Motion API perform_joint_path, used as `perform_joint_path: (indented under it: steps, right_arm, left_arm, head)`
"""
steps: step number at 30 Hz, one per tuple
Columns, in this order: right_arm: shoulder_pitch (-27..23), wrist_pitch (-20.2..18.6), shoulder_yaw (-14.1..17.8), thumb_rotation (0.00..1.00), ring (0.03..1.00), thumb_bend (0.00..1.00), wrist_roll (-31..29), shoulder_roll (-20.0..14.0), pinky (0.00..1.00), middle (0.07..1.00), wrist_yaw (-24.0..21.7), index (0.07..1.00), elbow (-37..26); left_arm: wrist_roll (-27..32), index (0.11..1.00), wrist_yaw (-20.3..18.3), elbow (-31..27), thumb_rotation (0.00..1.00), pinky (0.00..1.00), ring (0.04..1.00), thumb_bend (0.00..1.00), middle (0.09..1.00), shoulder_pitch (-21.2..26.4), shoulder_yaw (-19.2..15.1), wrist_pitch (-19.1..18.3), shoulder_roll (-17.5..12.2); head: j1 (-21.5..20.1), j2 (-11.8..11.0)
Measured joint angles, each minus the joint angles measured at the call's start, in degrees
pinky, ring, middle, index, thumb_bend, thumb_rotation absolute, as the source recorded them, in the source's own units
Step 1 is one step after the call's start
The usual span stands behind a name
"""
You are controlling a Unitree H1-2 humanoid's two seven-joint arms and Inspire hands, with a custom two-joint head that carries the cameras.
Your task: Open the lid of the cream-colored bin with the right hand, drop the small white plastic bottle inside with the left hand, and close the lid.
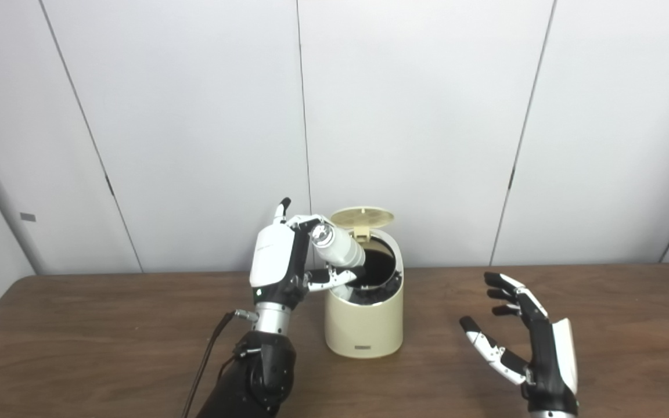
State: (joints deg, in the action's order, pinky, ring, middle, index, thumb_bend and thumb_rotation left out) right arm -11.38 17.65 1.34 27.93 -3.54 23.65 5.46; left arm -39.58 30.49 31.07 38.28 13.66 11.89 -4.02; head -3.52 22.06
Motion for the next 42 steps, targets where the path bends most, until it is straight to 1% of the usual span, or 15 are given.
perform_joint_path:
  steps: [3,4,5,6,7,8,10,16,25,28,32,37,40,41,42]
  right_arm:
    - [0.0,0.0,-0.01,0.3,0.722,0.32,0.05,0.0,0.6,0.754,0.0,0.743,0.01]
    - [0.0,0.0,-0.01,0.31,0.719,0.31,0.05,-0.01,0.6,0.754,0.0,0.743,0.01]
    - [0.0,0.0,-0.01,0.3,0.715,0.31,0.06,-0.01,0.59,0.754,0.0,0.742,0.01]
    - [0.0,0.0,-0.01,0.31,0.713,0.31,0.06,0.0,0.59,0.754,0.0,0.742,0.01]
    - [0.0,0.0,-0.01,0.31,0.715,0.31,0.08,0.0,0.59,0.755,0.0,0.742,0.01]
    - [0.0,0.0,-0.01,0.32,0.72,0.32,0.09,0.0,0.6,0.756,0.0,0.742,0.01]
    - [0.0,-0.01,-0.01,0.32,0.724,0.32,0.09,0.0,0.6,0.757,0.0,0.743,0.0]
    - [0.0,-0.02,-0.01,0.31,0.723,0.32,0.08,0.02,0.61,0.757,-0.01,0.739,-0.02]
    - [0.0,-0.01,-0.03,0.29,0.719,0.32,0.02,0.11,0.59,0.755,0.0,0.741,-0.02]
    - [0.0,-0.01,-0.02,0.28,0.67,0.31,-0.08,0.11,0.53,0.742,-0.01,0.745,-0.03]
    - [0.01,-0.01,-0.03,0.28,0.71,0.31,-0.05,0.14,0.58,0.752,-0.01,0.741,-0.06]
    - [0.0,-0.01,-0.03,0.28,0.704,0.31,-0.04,0.17,0.57,0.749,-0.01,0.743,-0.06]
    - [0.01,-0.01,-0.03,0.29,0.706,0.31,-0.02,0.17,0.57,0.75,0.0,0.747,-0.06]
    - [0.01,-0.01,-0.03,0.29,0.71,0.31,0.0,0.17,0.58,0.75,0.0,0.745,-0.06]
    - [0.01,-0.01,-0.03,0.29,0.712,0.31,0.0,0.17,0.58,0.749,0.0,0.744,-0.06]
  left_arm:
    - [0.43,0.5,-0.8,-0.79,0.0,1.0,0.694,0.52,0.475,-0.11,-0.12,-0.56,0.03]
    - [0.71,0.49,-1.25,-0.99,0.05,1.0,0.689,0.52,0.473,-0.15,-0.18,-0.77,0.03]
    - [0.9,0.488,-1.51,-1.12,0.12,1.0,0.684,0.62,0.472,-0.16,-0.2,-1.0,0.03]
    - [0.96,0.487,-1.66,-1.22,0.22,1.0,0.679,0.8,0.473,-0.16,-0.21,-1.21,0.03]
    - [1.02,0.486,-1.76,-1.32,0.29,1.0,0.677,0.9,0.476,-0.16,-0.21,-1.59,0.03]
    - [1.12,0.484,-1.86,-1.4,0.33,1.0,0.675,0.96,0.479,-0.15,-0.24,-1.89,0.03]
    - [1.3,0.482,-2.07,-1.53,0.37,1.0,0.673,0.99,0.481,-0.15,-0.27,-2.08,0.03]
    - [1.69,0.477,-2.85,-1.95,0.44,1.0,0.682,1.0,0.49,-0.15,-0.38,-3.01,0.02]
    - [1.72,0.474,-4.31,-3.3,0.44,1.0,0.685,1.0,0.51,-0.15,-0.37,-5.15,0.03]
    - [1.72,0.474,-4.37,-3.37,0.43,1.0,0.685,1.0,0.512,-0.15,-0.36,-5.44,0.03]
    - [1.72,0.472,-4.45,-3.42,0.42,1.0,0.682,1.0,0.499,-0.15,-0.35,-5.63,0.04]
    - [1.74,0.472,-4.47,-3.49,0.41,1.0,0.683,1.0,0.486,-0.15,-0.36,-5.81,0.08]
    - [1.82,0.468,-4.47,-3.52,0.38,1.0,0.682,1.0,0.487,-0.15,-0.36,-5.95,0.13]
    - [1.87,0.466,-4.47,-3.53,0.33,1.0,0.678,1.0,0.481,-0.15,-0.37,-5.87,0.12]
    - [1.96,0.473,-4.43,-3.54,0.2,1.0,0.677,0.77,0.475,-0.15,-0.37,-5.43,0.12]
  head:
    - [-0.09,0.09]
    - [0.0,0.17]
    - [0.0,0.18]
    - [0.0,0.18]
    - [0.0,0.18]
    - [0.0,0.18]
    - [0.0,0.18]
    - [-0.09,0.26]
    - [-0.18,0.26]
    - [-0.18,0.26]
    - [-0.26,0.26]
    - [-0.18,0.35]
    - [-0.26,0.35]
    - [-0.44,0.35]
    - [-0.44,0.35]
